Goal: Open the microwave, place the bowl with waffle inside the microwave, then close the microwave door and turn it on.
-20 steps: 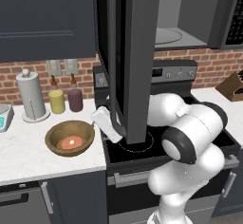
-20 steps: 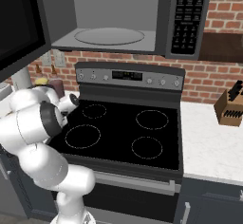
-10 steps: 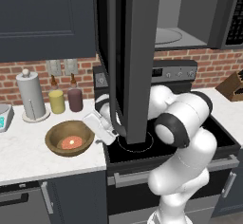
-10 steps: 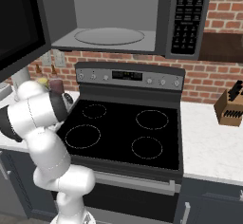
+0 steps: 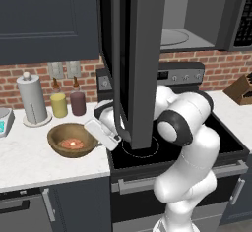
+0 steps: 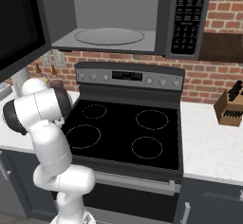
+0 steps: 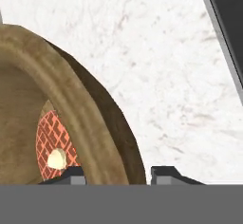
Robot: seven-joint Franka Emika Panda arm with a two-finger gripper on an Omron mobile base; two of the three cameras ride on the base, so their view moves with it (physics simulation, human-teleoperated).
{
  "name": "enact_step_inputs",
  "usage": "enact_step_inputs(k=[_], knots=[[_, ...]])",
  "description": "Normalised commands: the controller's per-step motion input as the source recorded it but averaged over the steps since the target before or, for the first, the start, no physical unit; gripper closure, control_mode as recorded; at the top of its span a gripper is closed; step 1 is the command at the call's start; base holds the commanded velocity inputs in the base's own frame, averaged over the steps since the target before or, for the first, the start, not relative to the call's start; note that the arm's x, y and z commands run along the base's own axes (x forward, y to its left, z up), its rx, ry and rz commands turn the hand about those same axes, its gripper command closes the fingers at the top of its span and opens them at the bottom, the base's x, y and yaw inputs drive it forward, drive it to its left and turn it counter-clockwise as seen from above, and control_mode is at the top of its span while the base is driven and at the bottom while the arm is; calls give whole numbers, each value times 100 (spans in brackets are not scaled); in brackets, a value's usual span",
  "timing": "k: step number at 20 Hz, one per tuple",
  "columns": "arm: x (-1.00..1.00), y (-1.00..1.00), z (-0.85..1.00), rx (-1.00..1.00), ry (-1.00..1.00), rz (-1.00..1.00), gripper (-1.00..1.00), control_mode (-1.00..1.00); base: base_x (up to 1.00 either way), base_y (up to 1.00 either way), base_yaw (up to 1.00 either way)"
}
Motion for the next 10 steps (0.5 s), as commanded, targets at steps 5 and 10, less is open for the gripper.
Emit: enact_step_inputs(k=[5,10], knots=[[-2,8,-6,0,0,0,100,-100,0,0,0],[-54,0,0,0,-2,0,100,-100,0,0,0]])
